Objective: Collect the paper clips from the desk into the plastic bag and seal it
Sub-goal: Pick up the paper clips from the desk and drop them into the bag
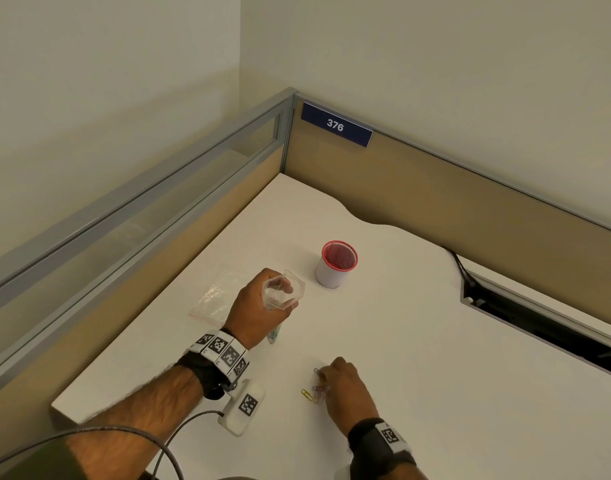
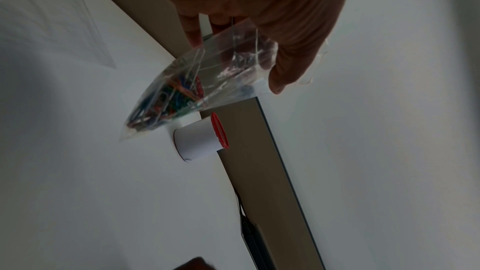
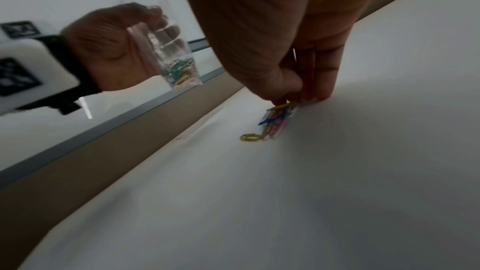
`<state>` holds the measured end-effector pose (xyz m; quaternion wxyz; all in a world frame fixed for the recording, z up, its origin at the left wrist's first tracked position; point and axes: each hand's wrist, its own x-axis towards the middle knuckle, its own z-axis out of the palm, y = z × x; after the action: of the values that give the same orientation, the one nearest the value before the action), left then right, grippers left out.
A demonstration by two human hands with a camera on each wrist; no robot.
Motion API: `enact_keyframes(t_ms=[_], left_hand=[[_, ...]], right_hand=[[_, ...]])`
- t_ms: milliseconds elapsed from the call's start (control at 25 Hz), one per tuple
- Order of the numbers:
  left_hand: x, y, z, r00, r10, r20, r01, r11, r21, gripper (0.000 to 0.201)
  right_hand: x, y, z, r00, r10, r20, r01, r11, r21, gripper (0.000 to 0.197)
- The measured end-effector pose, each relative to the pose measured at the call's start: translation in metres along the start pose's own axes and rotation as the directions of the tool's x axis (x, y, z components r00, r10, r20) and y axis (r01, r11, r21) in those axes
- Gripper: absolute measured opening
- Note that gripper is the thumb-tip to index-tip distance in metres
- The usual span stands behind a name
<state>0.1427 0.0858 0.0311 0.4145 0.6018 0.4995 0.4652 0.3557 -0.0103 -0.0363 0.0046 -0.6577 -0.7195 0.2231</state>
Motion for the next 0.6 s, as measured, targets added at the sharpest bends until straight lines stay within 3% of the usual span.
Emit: enact_keyframes(t_ms=[120,280,600], left_hand=[[0.002,0.001,-0.002,1.0,0.005,-0.008,-0.005,1.0,-0.003,0.031],[0.0,0.002,-0.005,1.0,0.007,-0.011,-0.007,1.0,0.012,0.03],[-0.005,0.006,-0.003,1.0,0.017,-0.001,-0.017,1.0,0.005,0.03]], right_hand=[[-0.006,-0.004,0.002,0.999,0.053,0.002,-0.053,0.997,0.052,0.024],[-0.009,-0.008,0.006,0.984,0.176,0.025,-0.177,0.979,0.096,0.054],[0.003,-0.028,0.018,0.996,0.086,-0.025,-0.086,0.996,-0.011,0.017]])
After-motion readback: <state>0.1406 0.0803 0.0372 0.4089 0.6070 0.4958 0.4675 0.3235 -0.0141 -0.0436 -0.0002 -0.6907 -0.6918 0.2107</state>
